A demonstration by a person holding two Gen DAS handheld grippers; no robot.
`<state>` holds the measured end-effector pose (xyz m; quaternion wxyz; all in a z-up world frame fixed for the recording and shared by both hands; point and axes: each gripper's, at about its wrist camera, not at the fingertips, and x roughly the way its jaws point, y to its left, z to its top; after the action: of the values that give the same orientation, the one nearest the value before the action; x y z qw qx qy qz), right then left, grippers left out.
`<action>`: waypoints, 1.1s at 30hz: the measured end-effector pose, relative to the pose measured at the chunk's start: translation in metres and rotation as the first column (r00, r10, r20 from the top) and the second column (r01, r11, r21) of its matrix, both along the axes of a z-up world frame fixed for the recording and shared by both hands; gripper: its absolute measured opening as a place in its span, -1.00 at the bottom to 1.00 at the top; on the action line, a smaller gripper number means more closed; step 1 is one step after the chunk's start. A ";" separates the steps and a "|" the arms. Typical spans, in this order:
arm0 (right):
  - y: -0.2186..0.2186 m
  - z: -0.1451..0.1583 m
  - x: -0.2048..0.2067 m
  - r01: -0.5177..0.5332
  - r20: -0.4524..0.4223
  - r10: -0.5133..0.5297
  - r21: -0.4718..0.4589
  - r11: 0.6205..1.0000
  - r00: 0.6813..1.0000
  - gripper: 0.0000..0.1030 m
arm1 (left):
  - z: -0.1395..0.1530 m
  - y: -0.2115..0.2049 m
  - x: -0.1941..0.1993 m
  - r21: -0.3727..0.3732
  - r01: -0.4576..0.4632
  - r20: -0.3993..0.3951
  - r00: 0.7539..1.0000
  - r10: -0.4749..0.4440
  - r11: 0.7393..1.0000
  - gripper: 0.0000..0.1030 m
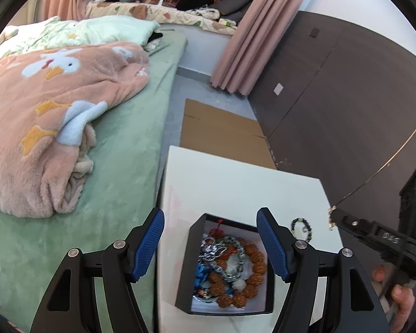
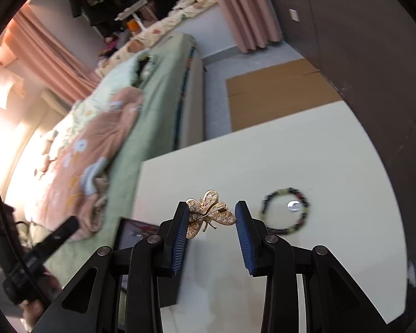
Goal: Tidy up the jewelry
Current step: 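Carry the butterfly bracelet into the black box and open the right tool, then grasp the green-and-black bead bracelet with the left tool while the right tool grasps the silver ring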
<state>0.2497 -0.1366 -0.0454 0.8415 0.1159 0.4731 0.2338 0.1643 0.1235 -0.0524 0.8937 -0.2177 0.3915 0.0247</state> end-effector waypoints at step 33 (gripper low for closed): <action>-0.051 -0.001 -0.003 0.083 -0.064 -0.076 0.111 0.990 0.995 0.52 | -0.007 -0.062 0.022 0.053 0.043 0.007 0.999 -0.043 0.998 0.36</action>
<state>0.2469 -0.1875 -0.0466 0.8278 0.1893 0.4788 0.2230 0.1859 0.0614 -0.0598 0.9012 -0.1855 0.3915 0.0150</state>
